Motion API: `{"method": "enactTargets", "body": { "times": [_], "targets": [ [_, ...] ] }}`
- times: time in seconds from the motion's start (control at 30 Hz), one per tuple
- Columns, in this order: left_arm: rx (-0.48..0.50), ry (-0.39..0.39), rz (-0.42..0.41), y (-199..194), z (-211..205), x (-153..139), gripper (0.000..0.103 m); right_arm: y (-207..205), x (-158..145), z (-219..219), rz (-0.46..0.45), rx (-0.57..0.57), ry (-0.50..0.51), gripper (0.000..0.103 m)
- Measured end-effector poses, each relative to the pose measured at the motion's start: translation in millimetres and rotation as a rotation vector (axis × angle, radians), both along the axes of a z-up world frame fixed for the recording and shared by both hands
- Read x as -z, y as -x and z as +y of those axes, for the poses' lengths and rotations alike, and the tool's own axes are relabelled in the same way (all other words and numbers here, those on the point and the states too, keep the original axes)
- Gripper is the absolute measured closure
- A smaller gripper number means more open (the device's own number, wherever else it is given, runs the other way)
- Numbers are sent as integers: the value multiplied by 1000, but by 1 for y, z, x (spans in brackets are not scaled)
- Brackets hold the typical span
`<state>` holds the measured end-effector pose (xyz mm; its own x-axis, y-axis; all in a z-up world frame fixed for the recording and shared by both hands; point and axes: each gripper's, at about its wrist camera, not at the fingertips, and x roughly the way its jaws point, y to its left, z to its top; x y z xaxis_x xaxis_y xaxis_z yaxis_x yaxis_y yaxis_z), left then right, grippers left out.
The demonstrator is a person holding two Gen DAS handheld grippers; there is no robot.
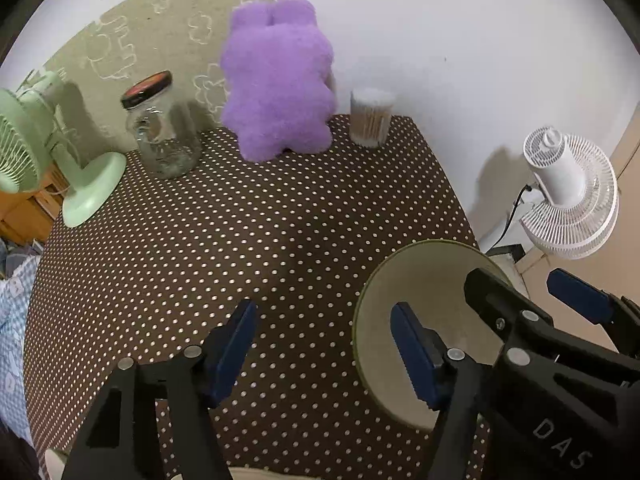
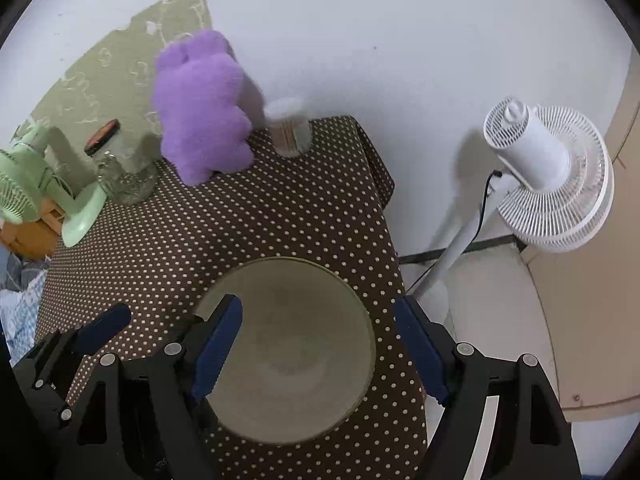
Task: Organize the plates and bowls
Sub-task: 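Move both grippers toward the cream bowl by the white fan, then close both grippers on the rim of the cream bowl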
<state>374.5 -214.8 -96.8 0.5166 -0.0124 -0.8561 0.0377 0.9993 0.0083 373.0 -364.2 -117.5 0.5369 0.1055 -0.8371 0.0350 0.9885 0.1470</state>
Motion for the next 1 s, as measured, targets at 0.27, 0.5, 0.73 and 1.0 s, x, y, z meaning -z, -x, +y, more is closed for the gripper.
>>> {"method": "enactTargets", "body": {
  "times": [0.27, 0.5, 0.73, 1.0],
  "targets": [
    [34, 1, 40, -9, -16, 15, 59, -8, 19, -9, 42, 9, -16, 40],
    [55, -2, 66, -13, -23, 27, 78, -14, 34, -13, 87, 8, -7, 66],
    [55, -14, 67, -16, -27, 30, 83, -15, 37, -16, 89, 19, 1, 69],
    [54, -31, 70, -16, -30, 33, 83, -17, 40, -14, 105, 23, 0, 69]
  ]
}}
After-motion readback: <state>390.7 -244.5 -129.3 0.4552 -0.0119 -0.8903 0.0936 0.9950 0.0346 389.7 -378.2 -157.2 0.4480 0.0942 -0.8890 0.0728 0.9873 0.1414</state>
